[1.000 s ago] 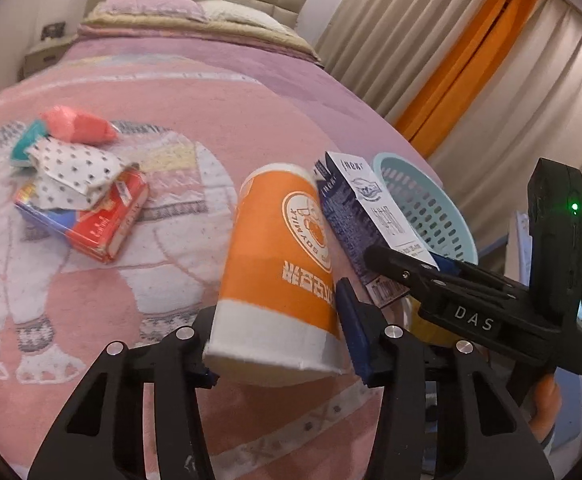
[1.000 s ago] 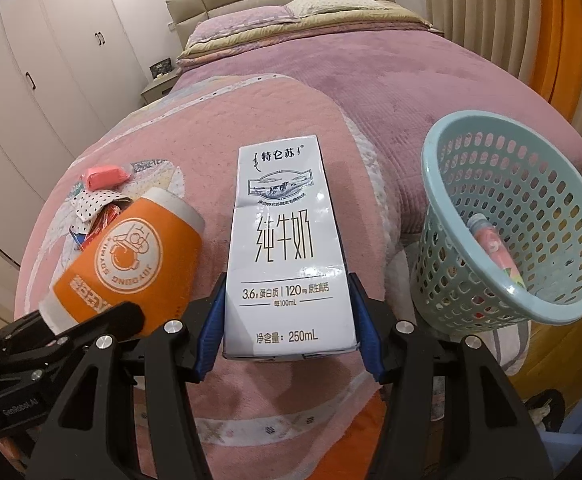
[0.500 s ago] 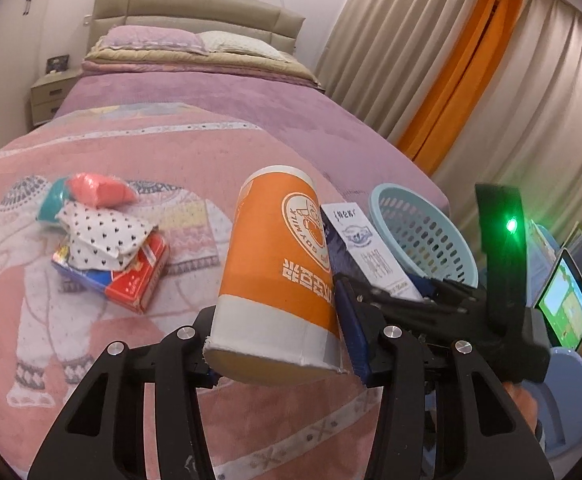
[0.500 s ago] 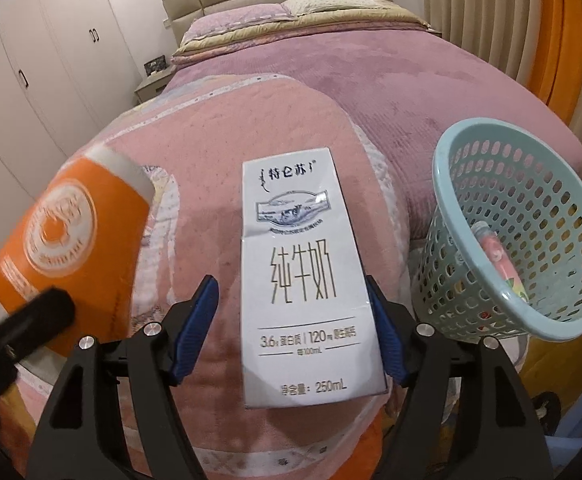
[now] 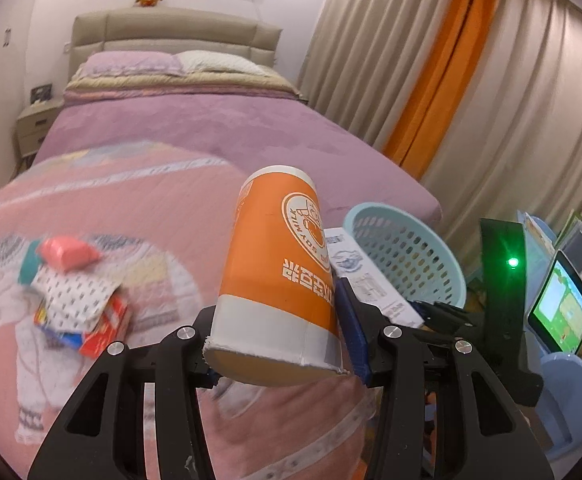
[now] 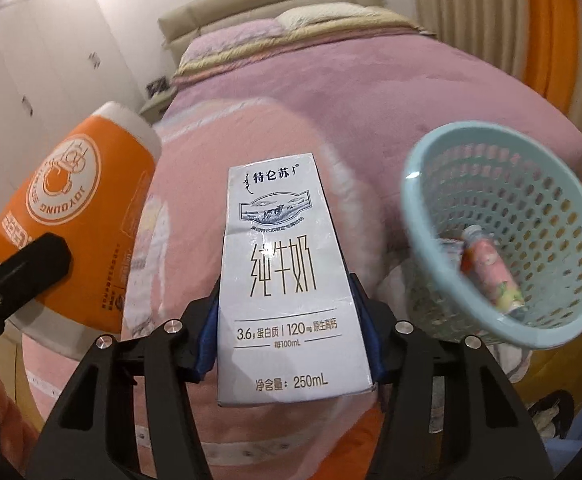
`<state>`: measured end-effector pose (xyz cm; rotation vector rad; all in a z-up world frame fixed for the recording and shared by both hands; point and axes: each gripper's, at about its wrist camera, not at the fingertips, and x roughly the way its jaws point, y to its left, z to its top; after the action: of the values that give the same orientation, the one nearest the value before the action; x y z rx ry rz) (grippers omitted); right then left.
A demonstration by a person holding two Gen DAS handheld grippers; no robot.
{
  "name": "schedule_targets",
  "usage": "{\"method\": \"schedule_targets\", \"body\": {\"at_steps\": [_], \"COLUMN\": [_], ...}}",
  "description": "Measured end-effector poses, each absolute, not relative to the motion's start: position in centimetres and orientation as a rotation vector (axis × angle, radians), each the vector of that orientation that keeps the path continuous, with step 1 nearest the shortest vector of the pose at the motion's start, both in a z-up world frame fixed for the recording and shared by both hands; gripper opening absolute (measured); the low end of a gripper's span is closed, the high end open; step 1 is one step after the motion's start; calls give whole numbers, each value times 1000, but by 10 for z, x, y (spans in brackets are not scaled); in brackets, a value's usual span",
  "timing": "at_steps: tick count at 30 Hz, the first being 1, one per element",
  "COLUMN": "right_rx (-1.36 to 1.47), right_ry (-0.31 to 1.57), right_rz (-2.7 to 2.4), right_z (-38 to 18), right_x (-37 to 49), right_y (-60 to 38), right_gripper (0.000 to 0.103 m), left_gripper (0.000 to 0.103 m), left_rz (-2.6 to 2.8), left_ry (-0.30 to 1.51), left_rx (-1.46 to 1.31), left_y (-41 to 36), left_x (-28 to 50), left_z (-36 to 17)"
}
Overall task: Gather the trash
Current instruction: 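Lower cup and carton over the blue basket and open both tools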
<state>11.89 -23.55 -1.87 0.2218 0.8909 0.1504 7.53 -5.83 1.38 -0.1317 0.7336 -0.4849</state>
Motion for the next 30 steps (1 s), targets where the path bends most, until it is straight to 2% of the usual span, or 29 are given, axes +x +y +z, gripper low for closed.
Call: {"method": "schedule_targets", "body": {"at_steps": [11,21,25,27,30], "right_rx": [312,418,461,488,524], "right_ry": [745,780,806,827,833], "right_rz": [-87,-269,-299,-311,-301], "right_z": [18,-9,-27,-38,-44], "right_x": [102,113,124,130,129], "right_y": [-347,-425,-448,-458,-469], "right_gripper": [53,53,55,55,55], "left_gripper": [46,46,50,60,62], "left_rz": [-627,-738,-722,-721,-705], "left_ry": [719,837,875,896,901], "left_rx": [-83,-10,-4,-15,-17], "left_y": [-145,-251,-273,-275,-271], "left_x": [111,157,174,180,180], "left_z": [29,-13,-39,-47,-53]}}
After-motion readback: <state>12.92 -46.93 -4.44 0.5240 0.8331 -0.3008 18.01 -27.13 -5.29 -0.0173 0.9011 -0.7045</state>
